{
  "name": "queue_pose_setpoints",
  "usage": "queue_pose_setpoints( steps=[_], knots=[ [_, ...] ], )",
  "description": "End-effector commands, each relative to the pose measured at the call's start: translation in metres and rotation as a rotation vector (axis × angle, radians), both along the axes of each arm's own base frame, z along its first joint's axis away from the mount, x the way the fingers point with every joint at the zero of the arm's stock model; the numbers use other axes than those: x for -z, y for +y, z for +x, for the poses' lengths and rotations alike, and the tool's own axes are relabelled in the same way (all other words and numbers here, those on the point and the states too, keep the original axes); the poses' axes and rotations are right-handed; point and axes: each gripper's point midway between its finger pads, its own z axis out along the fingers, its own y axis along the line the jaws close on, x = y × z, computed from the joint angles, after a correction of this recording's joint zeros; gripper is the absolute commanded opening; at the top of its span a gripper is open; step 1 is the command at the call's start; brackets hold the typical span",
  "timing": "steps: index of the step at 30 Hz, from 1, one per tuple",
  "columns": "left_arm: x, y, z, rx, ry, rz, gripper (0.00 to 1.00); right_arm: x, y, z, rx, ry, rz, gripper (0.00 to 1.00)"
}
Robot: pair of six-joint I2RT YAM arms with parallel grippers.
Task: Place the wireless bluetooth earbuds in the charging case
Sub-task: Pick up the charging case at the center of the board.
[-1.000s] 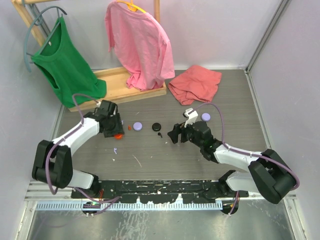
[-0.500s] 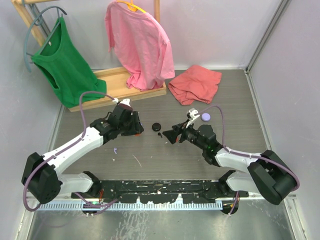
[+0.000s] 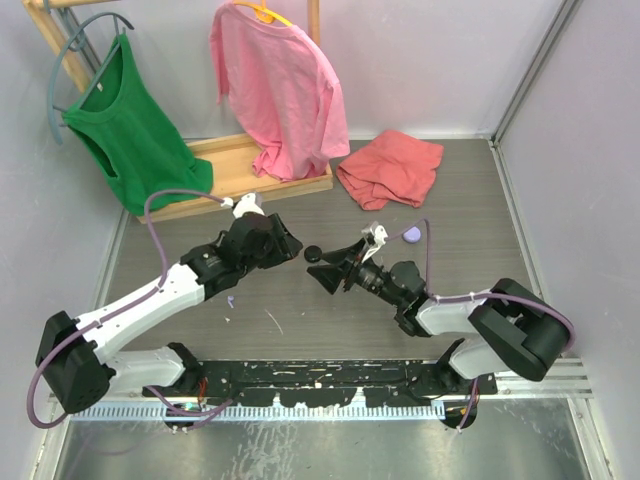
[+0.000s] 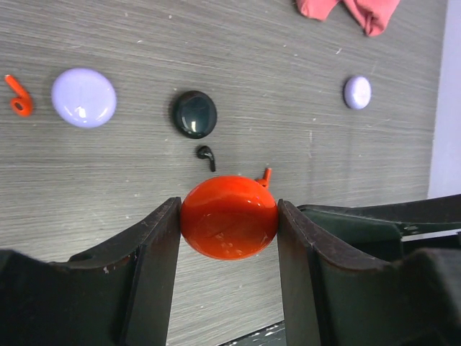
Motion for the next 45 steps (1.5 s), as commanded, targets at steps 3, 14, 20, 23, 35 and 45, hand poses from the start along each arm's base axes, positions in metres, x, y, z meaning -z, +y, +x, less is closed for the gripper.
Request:
queue_pose_setpoints(
  steps=[3, 14, 20, 23, 35, 45],
  knots=[
    [-0.041, -0.019, 0.009, -0.060, -0.114, -0.168, 0.38, -0.050, 0.002, 0.001, 0.037, -0.167, 0.176, 0.66],
    [-0.046, -0.039, 0.002, -0.040, -0.137, -0.205, 0.39, -0.061, 0.002, 0.014, 0.111, -0.219, 0.208, 0.57],
    [-0.049, -0.049, -0.002, -0.033, -0.154, -0.229, 0.39, -0.062, 0.001, 0.017, 0.129, -0.234, 0.209, 0.55],
    [-0.048, -0.053, -0.003, -0.029, -0.156, -0.227, 0.39, -0.065, -0.001, 0.016, 0.133, -0.244, 0.222, 0.54],
    [-0.044, -0.065, -0.009, -0.001, -0.151, -0.233, 0.40, -0.070, -0.013, 0.021, 0.203, -0.268, 0.238, 0.41],
    [-0.048, -0.064, -0.012, 0.034, -0.190, -0.232, 0.55, -0.074, -0.011, 0.014, 0.165, -0.279, 0.244, 0.10]
  ],
)
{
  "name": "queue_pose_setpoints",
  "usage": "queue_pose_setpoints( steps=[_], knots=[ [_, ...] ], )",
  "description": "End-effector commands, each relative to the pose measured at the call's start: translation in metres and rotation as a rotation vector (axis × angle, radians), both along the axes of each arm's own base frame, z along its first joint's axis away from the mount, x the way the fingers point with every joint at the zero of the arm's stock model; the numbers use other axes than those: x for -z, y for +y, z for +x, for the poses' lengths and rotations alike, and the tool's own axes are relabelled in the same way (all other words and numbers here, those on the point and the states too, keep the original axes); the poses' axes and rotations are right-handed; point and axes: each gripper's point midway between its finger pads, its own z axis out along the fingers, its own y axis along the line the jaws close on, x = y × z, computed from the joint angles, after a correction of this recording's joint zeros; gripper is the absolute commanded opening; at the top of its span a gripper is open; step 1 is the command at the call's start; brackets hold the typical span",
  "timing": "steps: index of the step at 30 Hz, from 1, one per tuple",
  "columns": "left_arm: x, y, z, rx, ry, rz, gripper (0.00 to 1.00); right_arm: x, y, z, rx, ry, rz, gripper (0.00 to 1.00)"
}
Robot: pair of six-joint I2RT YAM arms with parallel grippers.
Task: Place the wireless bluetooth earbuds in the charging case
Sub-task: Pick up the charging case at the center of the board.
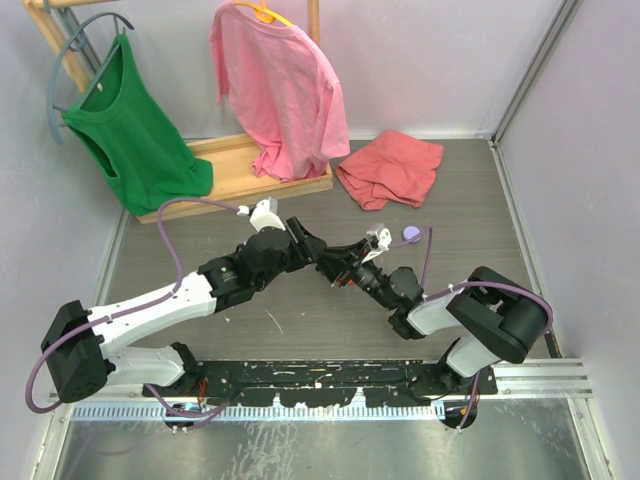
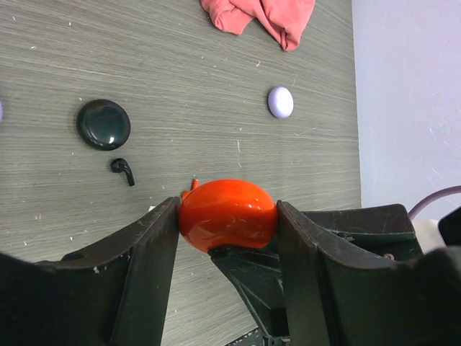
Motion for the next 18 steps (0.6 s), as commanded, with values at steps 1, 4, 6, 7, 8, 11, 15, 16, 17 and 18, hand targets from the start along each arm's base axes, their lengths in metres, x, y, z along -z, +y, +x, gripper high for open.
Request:
queue_pose_setpoints(
  steps=[1, 4, 6, 7, 8, 11, 15, 16, 17, 18],
  knots=[
    [-0.026, -0.005, -0.004, 0.033, -0.082, -0.050, 0.57, -0.053, -0.012, -0.004, 0.026, -0.159, 0.136, 0.09],
    [-0.035, 0.003, -0.005, 0.045, -0.139, -0.035, 0.69, -0.055, -0.012, -0.008, 0.012, -0.165, 0.136, 0.06],
    [-0.043, 0.010, -0.006, 0.061, -0.186, -0.025, 0.76, -0.056, -0.012, -0.010, 0.001, -0.170, 0.137, 0.05],
    [-0.047, 0.014, -0.007, 0.068, -0.207, -0.020, 0.78, -0.057, -0.012, -0.011, -0.007, -0.172, 0.139, 0.05],
    [-0.051, 0.018, -0.008, 0.077, -0.230, -0.012, 0.80, -0.058, -0.011, -0.013, -0.024, -0.175, 0.141, 0.05],
    [-0.064, 0.030, -0.010, 0.130, -0.309, -0.003, 0.84, -0.062, -0.011, -0.018, -0.057, -0.182, 0.151, 0.04],
    [-0.076, 0.044, -0.014, 0.195, -0.372, -0.041, 0.83, -0.070, -0.009, -0.024, -0.116, -0.175, 0.177, 0.04],
    [-0.078, 0.046, -0.014, 0.206, -0.378, -0.048, 0.83, -0.070, -0.008, -0.025, -0.128, -0.172, 0.180, 0.04],
    [-0.079, 0.048, -0.015, 0.218, -0.383, -0.053, 0.82, -0.072, -0.007, -0.026, -0.140, -0.171, 0.185, 0.04],
    [-0.081, 0.049, -0.015, 0.229, -0.391, -0.051, 0.82, -0.073, -0.006, -0.027, -0.151, -0.168, 0.191, 0.04]
  ],
)
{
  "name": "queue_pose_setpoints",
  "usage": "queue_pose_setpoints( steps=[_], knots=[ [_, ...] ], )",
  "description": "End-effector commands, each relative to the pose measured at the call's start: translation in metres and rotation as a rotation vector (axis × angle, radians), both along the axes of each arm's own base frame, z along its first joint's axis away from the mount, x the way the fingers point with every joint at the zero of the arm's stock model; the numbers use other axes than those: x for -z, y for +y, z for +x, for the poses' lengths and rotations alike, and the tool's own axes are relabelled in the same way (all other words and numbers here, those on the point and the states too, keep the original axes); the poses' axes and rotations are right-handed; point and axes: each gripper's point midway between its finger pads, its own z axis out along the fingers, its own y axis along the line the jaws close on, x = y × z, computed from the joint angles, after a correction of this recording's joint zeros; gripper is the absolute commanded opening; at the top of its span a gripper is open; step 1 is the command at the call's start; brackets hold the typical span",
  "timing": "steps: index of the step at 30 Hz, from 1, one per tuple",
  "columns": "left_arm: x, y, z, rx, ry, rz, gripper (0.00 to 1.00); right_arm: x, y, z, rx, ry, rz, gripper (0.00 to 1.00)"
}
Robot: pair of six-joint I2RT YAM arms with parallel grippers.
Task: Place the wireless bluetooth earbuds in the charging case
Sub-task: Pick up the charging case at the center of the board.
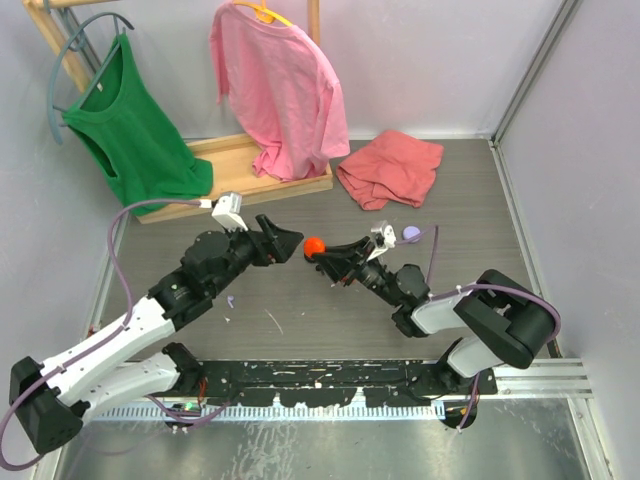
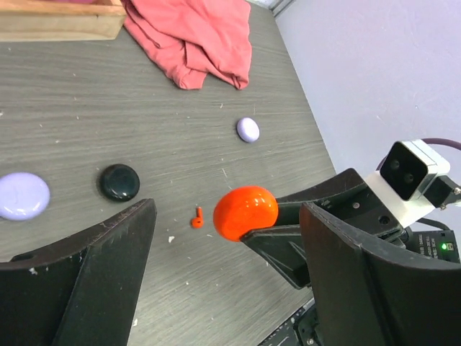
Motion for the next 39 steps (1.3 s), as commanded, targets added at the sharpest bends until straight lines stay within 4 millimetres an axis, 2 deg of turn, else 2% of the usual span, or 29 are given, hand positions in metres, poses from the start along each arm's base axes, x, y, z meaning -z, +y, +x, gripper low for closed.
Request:
queue_pose_setpoints(
  steps=[1, 6, 16, 23, 34, 39],
  knots=[
    [-0.026, -0.003, -0.007, 0.123, -0.117, -0.025, 0.81, -0.063, -0.005, -0.019, -0.082, -0.147, 0.176, 0.04],
    [-0.028, -0.008, -0.009, 0.246, -0.148, -0.064, 0.74, -0.076, -0.006, -0.024, -0.141, -0.140, 0.212, 0.04],
    [-0.034, -0.027, -0.020, 0.472, -0.164, -0.215, 0.71, -0.096, -0.005, -0.035, -0.224, -0.152, 0.252, 0.04],
    [-0.032, -0.026, -0.022, 0.502, -0.173, -0.244, 0.63, -0.109, -0.008, -0.042, -0.247, -0.171, 0.280, 0.04],
    [-0.044, -0.029, -0.035, 0.596, -0.219, -0.288, 0.47, -0.115, -0.009, -0.045, -0.269, -0.173, 0.294, 0.04],
    [-0.041, -0.028, -0.036, 0.598, -0.217, -0.274, 0.39, -0.116, -0.010, -0.043, -0.262, -0.166, 0.299, 0.04]
  ],
)
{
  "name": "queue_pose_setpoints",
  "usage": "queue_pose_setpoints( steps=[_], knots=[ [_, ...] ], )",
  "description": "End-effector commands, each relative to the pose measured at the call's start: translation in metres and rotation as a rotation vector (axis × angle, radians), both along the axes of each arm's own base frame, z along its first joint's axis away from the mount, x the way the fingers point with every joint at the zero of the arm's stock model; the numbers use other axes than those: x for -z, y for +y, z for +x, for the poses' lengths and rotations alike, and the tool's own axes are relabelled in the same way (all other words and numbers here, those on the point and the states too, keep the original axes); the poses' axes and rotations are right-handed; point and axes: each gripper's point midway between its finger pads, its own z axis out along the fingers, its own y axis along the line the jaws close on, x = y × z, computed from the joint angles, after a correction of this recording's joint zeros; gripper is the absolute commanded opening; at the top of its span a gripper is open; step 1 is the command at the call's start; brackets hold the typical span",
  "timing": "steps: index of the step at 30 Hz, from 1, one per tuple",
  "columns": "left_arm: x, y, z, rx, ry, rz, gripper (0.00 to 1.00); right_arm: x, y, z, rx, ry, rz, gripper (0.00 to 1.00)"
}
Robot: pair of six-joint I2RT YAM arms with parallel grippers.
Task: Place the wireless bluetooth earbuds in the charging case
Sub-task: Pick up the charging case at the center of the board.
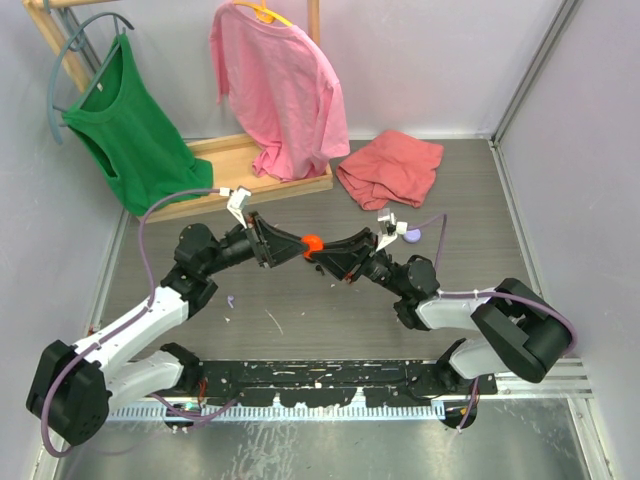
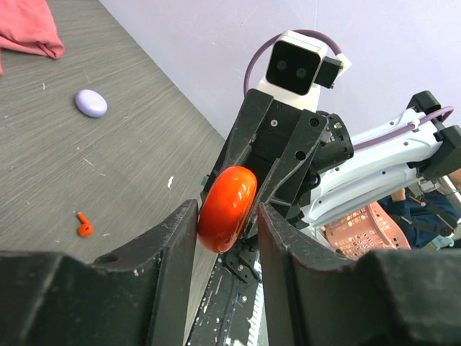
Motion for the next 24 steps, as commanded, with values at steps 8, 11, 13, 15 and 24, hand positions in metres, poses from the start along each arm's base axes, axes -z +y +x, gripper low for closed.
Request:
queue_pose_setpoints(
  steps=[8, 11, 13, 15, 24],
  knots=[
    [-0.017, 0.001, -0.010, 0.047, -0.106, -0.016, 0.19, -0.059, -0.012, -0.017, -0.023, -0.177, 0.155, 0.11],
    [-0.010, 0.004, -0.011, 0.038, -0.119, 0.046, 0.09, -0.053, -0.015, -0.015, -0.010, -0.181, 0.139, 0.24],
    [-0.008, 0.007, -0.013, 0.033, -0.134, 0.090, 0.06, -0.048, -0.017, -0.015, -0.015, -0.193, 0.118, 0.33],
    [-0.007, 0.011, -0.016, 0.030, -0.147, 0.134, 0.06, -0.044, -0.021, -0.015, -0.022, -0.205, 0.093, 0.38],
    [-0.013, 0.021, -0.027, 0.058, -0.161, 0.285, 0.06, -0.027, -0.030, -0.025, -0.123, -0.294, -0.047, 0.59]
  ],
)
